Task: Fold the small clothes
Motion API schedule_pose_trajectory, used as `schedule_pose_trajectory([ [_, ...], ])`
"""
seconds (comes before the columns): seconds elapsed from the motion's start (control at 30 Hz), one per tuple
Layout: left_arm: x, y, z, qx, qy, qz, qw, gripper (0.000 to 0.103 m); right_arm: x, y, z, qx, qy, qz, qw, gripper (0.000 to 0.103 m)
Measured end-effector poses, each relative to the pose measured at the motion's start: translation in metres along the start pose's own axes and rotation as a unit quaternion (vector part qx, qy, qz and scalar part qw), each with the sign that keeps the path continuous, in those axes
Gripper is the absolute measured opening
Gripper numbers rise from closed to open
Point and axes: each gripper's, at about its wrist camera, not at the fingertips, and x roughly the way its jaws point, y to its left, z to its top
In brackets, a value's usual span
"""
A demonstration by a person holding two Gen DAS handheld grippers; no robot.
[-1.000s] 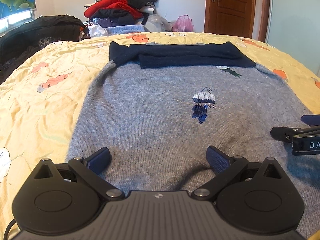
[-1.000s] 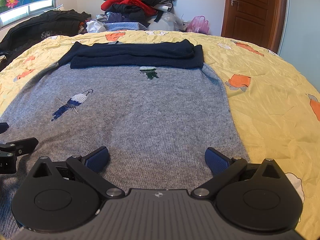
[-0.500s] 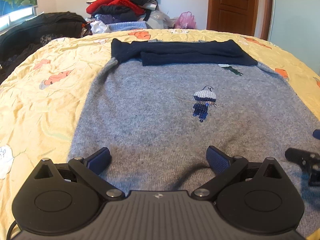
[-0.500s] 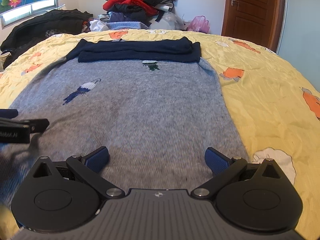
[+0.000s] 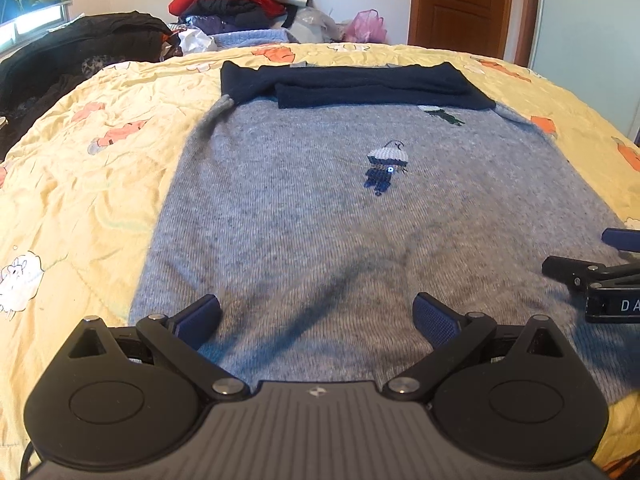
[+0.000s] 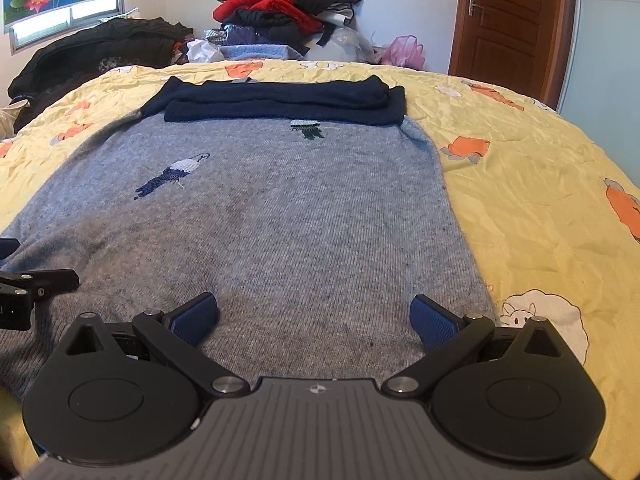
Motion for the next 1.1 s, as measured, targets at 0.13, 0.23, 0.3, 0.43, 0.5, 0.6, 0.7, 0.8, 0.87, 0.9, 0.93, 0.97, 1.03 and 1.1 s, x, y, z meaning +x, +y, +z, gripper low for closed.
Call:
schedule_pose_trajectory([
  [0.13,-0.002,-0.001,-0.001,0.004,0.003,-0.001,1.0000,0.103,-0.003,-0.001,-0.003,-0.006,-0.001,0.004,1.000,0.103],
  [0.23,-0.004,-0.001,-0.002,0.007,0.003,-0.001,1.0000,0.103,-0.007,-0.001,-0.006,-0.010,0.000,0.007,1.000,0.103],
  [0.3,-0.005,-0.001,-0.003,0.006,0.004,-0.001,1.0000,0.103,-0.010,-0.002,-0.008,-0.013,0.001,0.009,1.000,0.103],
  [0.43,-0.007,-0.001,-0.005,0.005,0.003,-0.002,1.0000,0.103,-0.014,-0.003,-0.011,-0.011,0.001,0.012,1.000,0.103],
  [0.5,-0.008,-0.001,-0.005,0.005,0.003,-0.002,1.0000,0.103,-0.015,-0.003,-0.011,-0.008,0.004,0.012,1.000,0.103],
  [0.6,-0.010,0.003,-0.005,0.002,0.003,-0.005,1.0000,0.103,-0.015,-0.003,-0.010,-0.006,0.013,0.013,1.000,0.103],
  [0.7,-0.010,0.005,-0.007,0.001,0.004,-0.005,1.0000,0.103,-0.016,-0.003,-0.008,-0.002,0.021,0.014,1.000,0.103],
  [0.8,-0.012,0.005,-0.008,0.001,0.003,-0.005,1.0000,0.103,-0.017,-0.002,-0.012,-0.005,0.013,0.012,1.000,0.103],
  [0.87,-0.013,0.007,-0.008,0.001,0.003,-0.006,1.0000,0.103,-0.018,-0.002,-0.015,-0.006,0.004,0.012,1.000,0.103],
  [0.9,-0.014,0.007,-0.009,0.001,0.003,-0.007,1.0000,0.103,-0.019,-0.002,-0.017,-0.006,0.000,0.012,1.000,0.103],
  [0.93,-0.015,0.008,-0.009,0.001,0.003,-0.008,1.0000,0.103,-0.020,-0.003,-0.018,-0.006,-0.001,0.012,1.000,0.103],
  [0.97,-0.016,0.008,-0.010,0.002,0.003,-0.009,1.0000,0.103,-0.021,-0.003,-0.018,-0.006,-0.002,0.013,1.000,0.103],
  [1.03,-0.021,0.011,-0.011,0.003,0.002,-0.010,0.9999,0.103,-0.025,-0.004,-0.020,-0.009,-0.004,0.016,1.000,0.103],
  [1.1,-0.032,0.016,-0.012,0.000,-0.011,-0.009,0.9999,0.103,-0.034,-0.006,-0.017,-0.025,-0.006,0.030,0.999,0.098],
])
